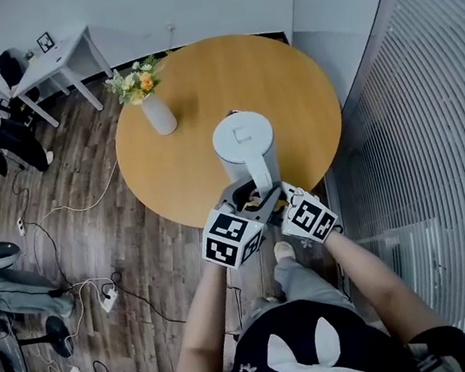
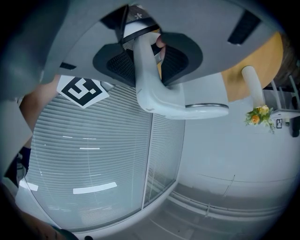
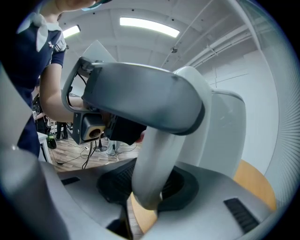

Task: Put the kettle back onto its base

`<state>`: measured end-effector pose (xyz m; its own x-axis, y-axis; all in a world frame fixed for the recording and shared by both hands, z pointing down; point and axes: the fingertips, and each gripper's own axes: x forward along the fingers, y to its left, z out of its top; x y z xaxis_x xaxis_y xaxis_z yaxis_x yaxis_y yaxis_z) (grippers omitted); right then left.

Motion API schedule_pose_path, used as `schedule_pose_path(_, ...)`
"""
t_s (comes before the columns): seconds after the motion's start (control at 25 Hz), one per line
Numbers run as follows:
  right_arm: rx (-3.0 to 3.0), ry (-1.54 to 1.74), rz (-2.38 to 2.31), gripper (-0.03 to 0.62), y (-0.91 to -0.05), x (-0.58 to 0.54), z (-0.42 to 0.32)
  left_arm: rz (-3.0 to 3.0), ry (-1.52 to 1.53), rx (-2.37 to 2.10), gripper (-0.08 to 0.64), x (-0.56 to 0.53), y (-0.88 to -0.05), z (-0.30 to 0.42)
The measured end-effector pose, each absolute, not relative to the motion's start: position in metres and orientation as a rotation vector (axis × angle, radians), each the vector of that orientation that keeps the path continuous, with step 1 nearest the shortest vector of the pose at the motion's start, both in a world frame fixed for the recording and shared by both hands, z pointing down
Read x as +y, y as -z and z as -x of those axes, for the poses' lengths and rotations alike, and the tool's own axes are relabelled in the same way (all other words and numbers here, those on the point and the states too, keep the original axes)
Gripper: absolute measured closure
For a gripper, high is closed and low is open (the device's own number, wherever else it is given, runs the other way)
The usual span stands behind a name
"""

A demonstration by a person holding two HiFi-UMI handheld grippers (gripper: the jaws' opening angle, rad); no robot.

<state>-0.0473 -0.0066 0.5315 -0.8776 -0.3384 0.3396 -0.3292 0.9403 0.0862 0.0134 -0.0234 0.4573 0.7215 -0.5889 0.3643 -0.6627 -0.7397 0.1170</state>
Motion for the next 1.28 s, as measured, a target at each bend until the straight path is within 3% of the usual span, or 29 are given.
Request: schedule_pose_path(1.28,-2.801,0.176,-0.324,0.465,-0.498,-0.158,0.077,-2.667,-0.403,-1.233,0.373,-0.177,-0.423,0.018)
